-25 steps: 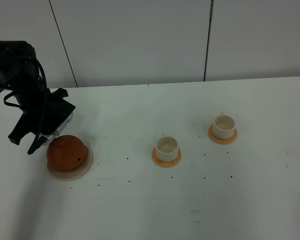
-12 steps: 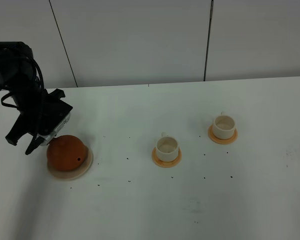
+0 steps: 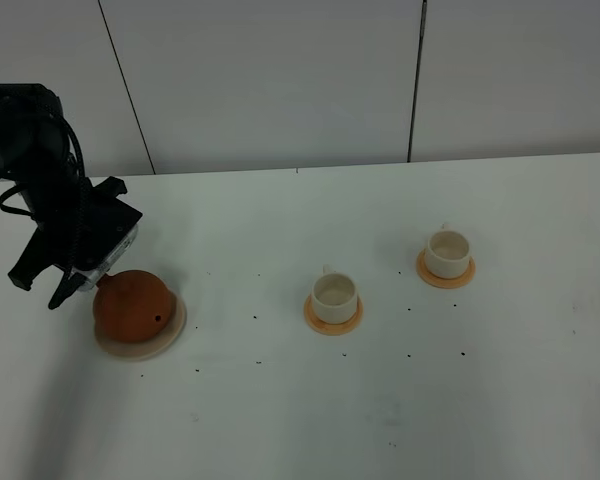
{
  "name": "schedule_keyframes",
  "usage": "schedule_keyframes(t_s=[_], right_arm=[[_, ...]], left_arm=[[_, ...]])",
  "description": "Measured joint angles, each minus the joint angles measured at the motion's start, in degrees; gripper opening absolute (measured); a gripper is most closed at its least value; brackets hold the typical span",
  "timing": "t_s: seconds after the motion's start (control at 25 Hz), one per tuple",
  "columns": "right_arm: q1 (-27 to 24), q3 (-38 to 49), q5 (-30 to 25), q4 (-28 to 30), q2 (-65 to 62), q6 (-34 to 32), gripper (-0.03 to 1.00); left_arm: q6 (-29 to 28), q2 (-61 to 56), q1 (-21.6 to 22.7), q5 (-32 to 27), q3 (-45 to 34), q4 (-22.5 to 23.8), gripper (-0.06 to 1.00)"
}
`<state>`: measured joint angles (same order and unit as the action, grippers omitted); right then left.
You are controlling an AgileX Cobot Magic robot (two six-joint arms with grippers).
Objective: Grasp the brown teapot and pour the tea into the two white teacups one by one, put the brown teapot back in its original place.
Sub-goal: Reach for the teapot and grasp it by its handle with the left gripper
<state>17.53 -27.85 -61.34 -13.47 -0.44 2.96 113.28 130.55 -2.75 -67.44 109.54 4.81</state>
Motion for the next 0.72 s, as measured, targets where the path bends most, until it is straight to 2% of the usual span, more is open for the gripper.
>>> schedule_keyframes(t_s=[0.72], right_arm=[[0.0, 0.0, 0.0, 0.0, 0.0, -0.1, 0.23]], left_arm=[[0.0, 1.5, 0.0, 1.0, 0.0, -0.3, 0.35]])
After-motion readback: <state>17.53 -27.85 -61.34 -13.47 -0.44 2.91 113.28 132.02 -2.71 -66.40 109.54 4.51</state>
